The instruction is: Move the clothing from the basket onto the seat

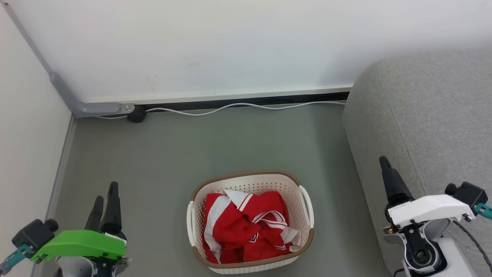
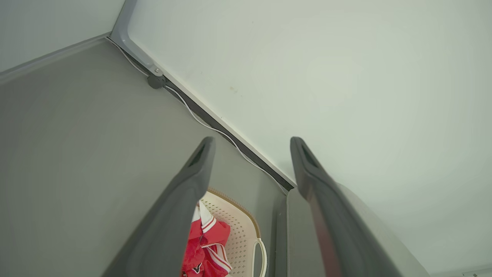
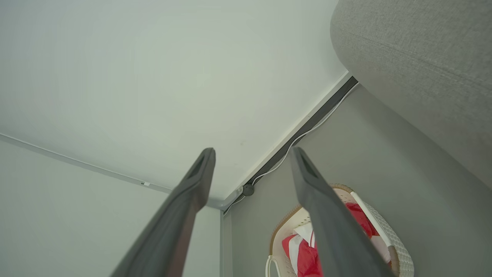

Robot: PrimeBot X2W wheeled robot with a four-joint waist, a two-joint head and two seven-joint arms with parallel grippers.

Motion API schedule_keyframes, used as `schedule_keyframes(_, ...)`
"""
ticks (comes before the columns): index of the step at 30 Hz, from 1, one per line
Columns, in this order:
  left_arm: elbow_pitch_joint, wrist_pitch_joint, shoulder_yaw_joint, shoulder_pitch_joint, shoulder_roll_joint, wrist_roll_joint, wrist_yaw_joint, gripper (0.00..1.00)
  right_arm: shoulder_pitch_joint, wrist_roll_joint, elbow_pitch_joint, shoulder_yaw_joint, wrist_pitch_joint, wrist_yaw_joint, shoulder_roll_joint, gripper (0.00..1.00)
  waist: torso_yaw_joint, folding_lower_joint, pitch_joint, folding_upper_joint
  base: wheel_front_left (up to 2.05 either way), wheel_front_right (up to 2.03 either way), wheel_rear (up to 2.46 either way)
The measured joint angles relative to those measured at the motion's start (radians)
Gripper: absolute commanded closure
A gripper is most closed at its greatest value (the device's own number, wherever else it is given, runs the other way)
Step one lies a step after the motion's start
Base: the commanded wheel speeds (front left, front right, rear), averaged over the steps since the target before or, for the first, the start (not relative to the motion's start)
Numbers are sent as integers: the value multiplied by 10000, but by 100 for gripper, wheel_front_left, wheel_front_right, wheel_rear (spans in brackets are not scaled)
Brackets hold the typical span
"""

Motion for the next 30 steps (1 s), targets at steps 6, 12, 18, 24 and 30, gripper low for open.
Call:
schedule_keyframes(6,-96,-213,-205,177,81,1139,167,0,15,-872,2,318,-230,-176,-15,0,-3,0,-6,0,0,0,0)
schedule_keyframes(12,-201,-428,-364,372,153,2169,297,0,32,-1689,4,581,-430,-337,-46,0,2,0,-27,0,0,0,0)
schedule_keyframes(18,-309,-614,-458,513,174,3032,447,0,39,-2470,2,832,-623,-439,-63,0,14,0,-61,0,0,0,0)
schedule_keyframes(24,-453,-826,-573,626,190,3948,614,0,82,-3302,0,1103,-853,-560,-84,0,25,0,-101,0,0,0,0)
schedule_keyframes(30,-571,-1041,-686,871,192,4811,740,0,163,-4098,0,1361,-1055,-633,-111,0,31,0,-137,0,0,0,0)
